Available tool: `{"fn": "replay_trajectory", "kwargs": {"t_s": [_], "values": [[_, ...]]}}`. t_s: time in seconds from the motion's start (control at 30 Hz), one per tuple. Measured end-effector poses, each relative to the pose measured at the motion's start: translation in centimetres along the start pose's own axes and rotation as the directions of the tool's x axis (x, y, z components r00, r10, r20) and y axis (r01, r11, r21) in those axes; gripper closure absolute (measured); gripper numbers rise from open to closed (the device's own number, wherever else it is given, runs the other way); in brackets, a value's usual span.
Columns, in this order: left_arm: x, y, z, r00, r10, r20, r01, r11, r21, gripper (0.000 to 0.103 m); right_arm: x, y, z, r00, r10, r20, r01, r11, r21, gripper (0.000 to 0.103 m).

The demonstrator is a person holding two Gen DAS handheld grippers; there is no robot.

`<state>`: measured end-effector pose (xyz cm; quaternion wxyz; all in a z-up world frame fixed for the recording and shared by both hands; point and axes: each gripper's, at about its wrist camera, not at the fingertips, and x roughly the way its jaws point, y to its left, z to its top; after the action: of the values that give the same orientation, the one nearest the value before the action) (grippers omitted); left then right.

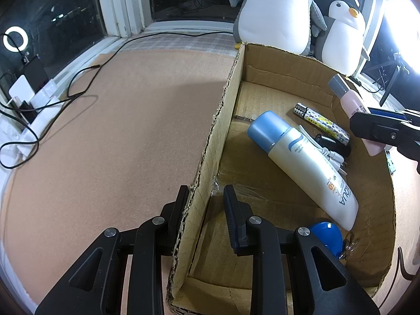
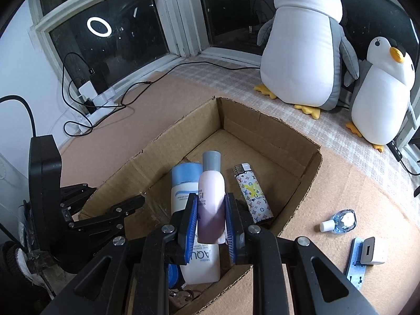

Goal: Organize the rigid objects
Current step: 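Carry the pink bottle into the box and open the right gripper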

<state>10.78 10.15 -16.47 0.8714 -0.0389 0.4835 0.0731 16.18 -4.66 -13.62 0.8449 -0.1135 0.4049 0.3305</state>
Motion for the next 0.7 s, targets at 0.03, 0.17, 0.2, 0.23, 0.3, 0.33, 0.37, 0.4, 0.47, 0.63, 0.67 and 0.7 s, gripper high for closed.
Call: {"fn": "replay_trajectory", "kwargs": {"t_s": [0.03, 0.17, 0.2, 0.23, 0.3, 0.33, 0.37, 0.4, 0.47, 0.63, 0.67, 0.7], "values": [[0.0, -0.1, 0.0, 1.0, 0.0, 0.0, 0.0, 1.0, 0.0, 0.078, 0.0, 0.0, 0.0, 1.0, -0.006, 0.004, 0.006, 1.0, -0.002, 0.085], [0.0, 0.0, 0.0, 1.0, 0.0, 0.0, 0.0, 1.0, 0.001, 0.078, -0.4, -0.2, 0.1, 1.0, -0.008, 0.023, 0.007, 1.0, 0.012, 0.057], [0.0, 0.0, 0.0, 1.0, 0.0, 0.001, 0.0, 1.0, -0.001, 0.078, -0.6, -0.2, 0.1, 0.999, -0.009, 0.032, 0.009, 1.0, 0.013, 0.045], [0.0, -0.1, 0.0, 1.0, 0.0, 0.0, 0.0, 1.0, -0.001, 0.078, -0.8, -0.2, 0.1, 0.999, -0.01, 0.044, 0.01, 1.0, 0.013, 0.043], [0.0, -0.1, 0.0, 1.0, 0.001, 0.001, -0.001, 1.0, 0.001, 0.078, -1.0, -0.1, 0.2, 0.999, -0.019, 0.05, 0.019, 1.0, 0.01, 0.042], [0.0, 0.0, 0.0, 1.0, 0.0, 0.001, 0.0, 1.0, 0.0, 0.078, -1.1, -0.1, 0.2, 0.998, -0.025, 0.05, 0.024, 1.0, 0.009, 0.042], [0.0, -0.1, 0.0, 1.0, 0.0, 0.0, 0.0, 1.0, 0.0, 0.078, -1.1, -0.1, 0.2, 0.998, -0.027, 0.049, 0.027, 1.0, 0.009, 0.041], [0.0, 0.0, 0.0, 1.0, 0.0, 0.0, 0.0, 1.0, 0.0, 0.078, -1.1, -0.2, 0.2, 0.998, -0.029, 0.05, 0.029, 1.0, 0.009, 0.041], [0.0, -0.1, 0.0, 1.0, 0.001, 0.001, -0.001, 1.0, 0.0, 0.078, -1.2, -0.3, 0.2, 0.998, -0.034, 0.05, 0.033, 0.999, 0.012, 0.041], [0.0, 0.0, 0.0, 1.0, 0.001, 0.001, -0.001, 1.0, -0.001, 0.078, -1.6, -0.9, -0.1, 0.998, -0.039, 0.051, 0.038, 0.999, 0.025, 0.041], [0.0, -0.1, 0.0, 1.0, 0.001, 0.001, -0.001, 1.0, -0.001, 0.078, -1.8, -1.1, -0.2, 0.998, -0.041, 0.052, 0.039, 0.999, 0.028, 0.041], [0.0, 0.0, 0.0, 1.0, 0.001, 0.0, -0.001, 1.0, 0.0, 0.078, -2.0, -1.3, -0.2, 0.998, -0.044, 0.054, 0.042, 0.999, 0.034, 0.041]]}}
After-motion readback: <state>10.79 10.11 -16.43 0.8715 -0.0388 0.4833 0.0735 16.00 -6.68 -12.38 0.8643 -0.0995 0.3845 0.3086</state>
